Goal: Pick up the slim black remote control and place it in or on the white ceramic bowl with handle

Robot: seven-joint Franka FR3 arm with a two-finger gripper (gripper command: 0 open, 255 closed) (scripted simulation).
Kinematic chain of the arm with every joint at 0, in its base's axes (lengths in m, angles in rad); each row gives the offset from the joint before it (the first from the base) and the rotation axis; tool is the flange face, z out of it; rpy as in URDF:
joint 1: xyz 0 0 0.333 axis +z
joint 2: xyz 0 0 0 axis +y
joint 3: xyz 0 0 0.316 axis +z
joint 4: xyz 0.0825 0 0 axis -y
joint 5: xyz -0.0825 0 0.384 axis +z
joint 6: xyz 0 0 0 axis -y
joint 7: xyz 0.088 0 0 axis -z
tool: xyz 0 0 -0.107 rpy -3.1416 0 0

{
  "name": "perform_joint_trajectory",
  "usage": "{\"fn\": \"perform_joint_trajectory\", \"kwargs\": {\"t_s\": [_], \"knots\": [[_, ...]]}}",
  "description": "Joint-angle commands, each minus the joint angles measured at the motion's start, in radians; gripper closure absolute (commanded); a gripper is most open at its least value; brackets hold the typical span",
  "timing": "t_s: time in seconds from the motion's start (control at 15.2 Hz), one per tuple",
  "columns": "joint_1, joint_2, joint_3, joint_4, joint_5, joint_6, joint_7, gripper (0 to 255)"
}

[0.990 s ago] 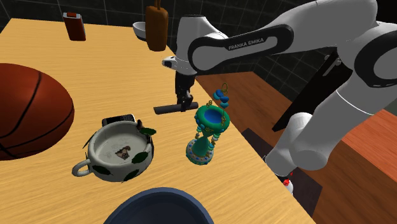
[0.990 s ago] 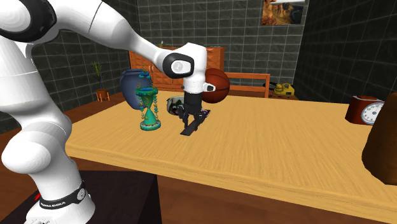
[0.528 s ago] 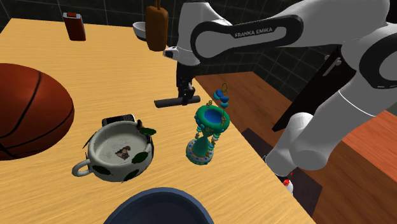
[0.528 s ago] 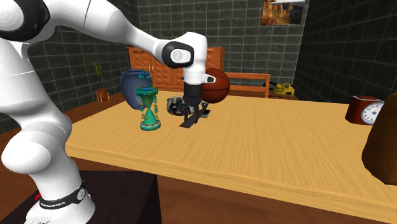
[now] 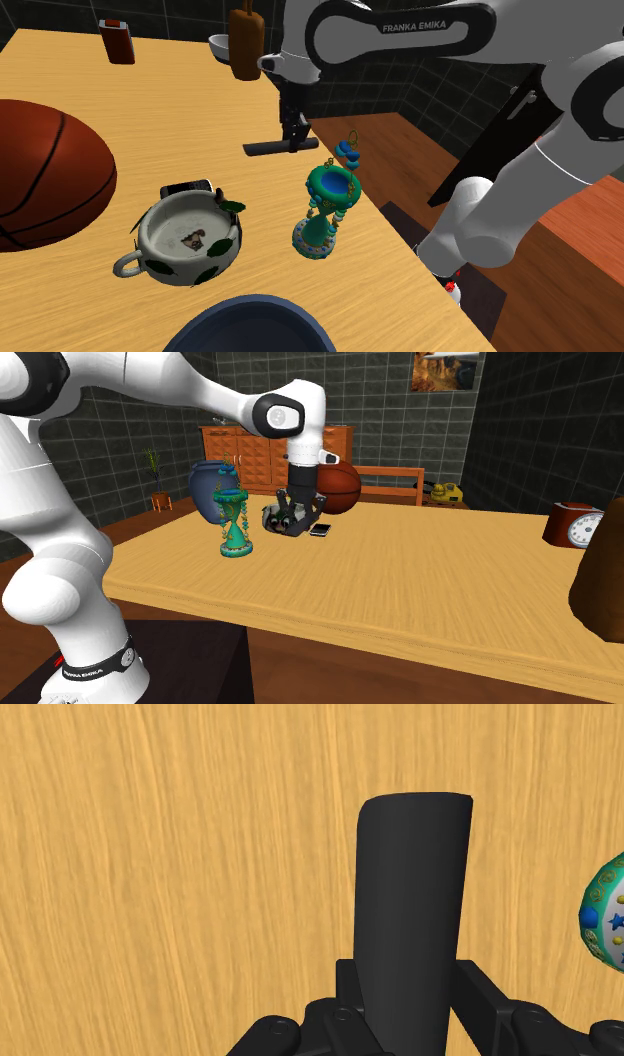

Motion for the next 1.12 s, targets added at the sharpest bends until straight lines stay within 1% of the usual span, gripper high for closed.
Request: {"fn": "perform_joint_trajectory", "kwargs": {"t_s": [0.0, 0.73, 1.06], "knots": [[-0.001, -0.002, -0.001, 0.024, -0.001, -0.027, 0.0, 255], [-0.002, -0.005, -0.002, 0.166, -0.002, -0.172, 0.007, 255], [0.05, 0.049, 0.066, 0.219, 0.009, -0.163, 0.125, 255]]}}
